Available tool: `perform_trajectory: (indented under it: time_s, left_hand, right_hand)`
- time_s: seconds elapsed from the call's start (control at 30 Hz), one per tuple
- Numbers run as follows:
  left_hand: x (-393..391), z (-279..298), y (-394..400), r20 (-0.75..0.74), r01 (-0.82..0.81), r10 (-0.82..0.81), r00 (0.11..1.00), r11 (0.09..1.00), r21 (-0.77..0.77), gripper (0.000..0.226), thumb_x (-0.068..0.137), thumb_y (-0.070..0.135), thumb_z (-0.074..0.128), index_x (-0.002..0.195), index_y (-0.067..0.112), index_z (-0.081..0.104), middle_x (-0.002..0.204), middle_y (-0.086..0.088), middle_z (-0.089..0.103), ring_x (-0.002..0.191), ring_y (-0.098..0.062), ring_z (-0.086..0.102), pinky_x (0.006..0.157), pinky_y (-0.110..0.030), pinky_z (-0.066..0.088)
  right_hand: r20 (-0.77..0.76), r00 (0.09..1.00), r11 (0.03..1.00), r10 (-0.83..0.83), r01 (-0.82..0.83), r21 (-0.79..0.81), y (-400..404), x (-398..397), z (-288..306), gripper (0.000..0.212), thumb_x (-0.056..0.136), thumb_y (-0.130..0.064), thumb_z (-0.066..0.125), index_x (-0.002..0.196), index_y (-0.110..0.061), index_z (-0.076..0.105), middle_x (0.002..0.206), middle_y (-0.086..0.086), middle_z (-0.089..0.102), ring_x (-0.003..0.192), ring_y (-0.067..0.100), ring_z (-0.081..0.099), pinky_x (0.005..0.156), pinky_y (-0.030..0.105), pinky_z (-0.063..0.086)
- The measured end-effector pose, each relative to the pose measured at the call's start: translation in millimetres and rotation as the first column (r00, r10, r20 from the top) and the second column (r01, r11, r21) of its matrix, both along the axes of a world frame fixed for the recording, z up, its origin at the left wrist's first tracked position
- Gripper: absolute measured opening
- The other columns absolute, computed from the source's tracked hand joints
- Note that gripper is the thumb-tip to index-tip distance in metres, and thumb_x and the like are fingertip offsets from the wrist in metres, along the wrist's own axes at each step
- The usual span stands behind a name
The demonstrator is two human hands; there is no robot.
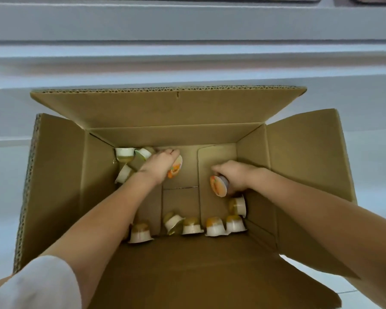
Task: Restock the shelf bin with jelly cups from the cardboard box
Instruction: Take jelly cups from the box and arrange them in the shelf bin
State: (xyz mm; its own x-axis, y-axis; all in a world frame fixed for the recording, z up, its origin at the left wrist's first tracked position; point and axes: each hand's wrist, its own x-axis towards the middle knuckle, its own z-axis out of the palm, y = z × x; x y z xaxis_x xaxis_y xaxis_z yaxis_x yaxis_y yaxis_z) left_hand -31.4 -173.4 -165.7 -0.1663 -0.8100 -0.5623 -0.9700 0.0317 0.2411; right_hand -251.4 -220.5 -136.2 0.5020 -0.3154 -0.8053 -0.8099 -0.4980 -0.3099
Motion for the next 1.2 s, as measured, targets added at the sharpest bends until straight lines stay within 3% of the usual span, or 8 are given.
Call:
perform_trajectory:
  time_s: [0.17,0.3,0.47,0.6,0.73,0.8,0.97,1.2]
  left_hand:
    - [1.1,38.8,14.6,-0.368,-0.268,0.253,0.895,0.963,0.009,0.041,0.069,0.002,0.073,0.106,0.004,0.054,0.104,-0.015,0.059,0.101,-0.028,0.055,0.072,-0.026,0.038]
    - [9.7,105.7,16.5,-0.457,-0.277,0.237,0.857,0.96,-0.022,0.053,0.062,0.003,0.083,0.106,0.01,0.055,0.102,-0.002,0.06,0.093,-0.018,0.055,0.07,-0.024,0.043]
    - [14.1,207.2,28.0,-0.599,-0.31,0.219,0.77,0.949,-0.052,0.055,0.061,0.001,0.084,0.104,0.016,0.053,0.098,0.002,0.063,0.087,-0.012,0.059,0.074,-0.022,0.05]
    - [5.1,290.5,44.9,-0.81,-0.397,0.33,0.485,0.908,0.132,0.047,0.071,0.011,0.079,0.115,0.013,0.061,0.109,-0.001,0.07,0.104,-0.012,0.064,0.098,-0.026,0.047]
    - [-10.0,343.2,72.4,-0.896,-0.377,0.439,-0.072,0.819,0.432,0.038,0.079,0.027,0.058,0.113,0.01,0.062,0.105,-0.004,0.068,0.094,-0.012,0.062,0.081,-0.022,0.052]
    - [-20.1,355.6,78.9,-0.864,-0.378,0.453,-0.22,0.777,0.504,0.038,0.079,0.035,0.054,0.108,0.012,0.063,0.098,-0.003,0.07,0.082,-0.01,0.064,0.072,-0.023,0.055]
    - [-27.4,373.7,76.5,-0.821,-0.353,0.509,-0.256,0.742,0.57,0.055,0.079,0.039,0.057,0.125,0.01,0.055,0.119,-0.012,0.066,0.106,-0.025,0.065,0.088,-0.046,0.054]
    - [-15.3,379.9,63.0,-0.824,-0.29,0.502,-0.264,0.773,0.564,0.051,0.082,0.017,0.061,0.127,-0.005,0.051,0.123,-0.02,0.063,0.116,-0.028,0.06,0.087,-0.03,0.055]
  right_hand:
    - [0.216,0.924,0.948,-0.317,0.316,0.038,8.6,7.4,37.4,0.048,0.071,-0.017,0.079,0.082,-0.023,0.032,0.083,-0.001,0.046,0.067,0.012,0.042,0.055,0.024,0.036]
    - [0.353,0.879,0.945,-0.32,0.321,0.056,7.0,14.1,103.1,0.049,0.07,-0.027,0.084,0.089,-0.017,0.039,0.081,-0.001,0.049,0.068,0.012,0.042,0.06,0.029,0.04]
    - [0.592,0.744,0.915,-0.31,0.402,-0.027,12.3,24.6,210.2,0.046,0.069,-0.028,0.084,0.101,-0.017,0.054,0.086,-0.008,0.056,0.067,0.003,0.048,0.062,0.015,0.042]
    - [0.782,0.567,0.883,-0.258,0.467,-0.047,20.8,29.2,283.6,0.038,0.073,-0.021,0.081,0.105,-0.022,0.062,0.089,-0.003,0.058,0.068,0.009,0.051,0.072,0.026,0.049]
    - [0.876,0.427,0.895,-0.226,0.445,0.014,38.9,22.4,336.4,0.041,0.076,-0.014,0.078,0.115,-0.018,0.065,0.112,0.007,0.063,0.094,0.024,0.06,0.086,0.034,0.052]
    - [0.912,0.342,0.898,-0.225,0.436,0.059,50.5,21.0,348.5,0.041,0.077,-0.009,0.076,0.114,-0.021,0.064,0.114,0.003,0.064,0.103,0.02,0.06,0.089,0.033,0.052]
    - [0.913,0.304,0.894,-0.271,0.432,0.121,53.4,21.1,359.4,0.045,0.078,-0.008,0.074,0.12,-0.019,0.063,0.119,-0.001,0.064,0.103,0.025,0.065,0.092,0.038,0.052]
    - [0.885,0.397,0.938,-0.243,0.328,0.111,45.8,28.1,363.8,0.067,0.077,-0.006,0.077,0.134,-0.027,0.048,0.127,-0.002,0.057,0.113,0.018,0.058,0.094,0.038,0.052]
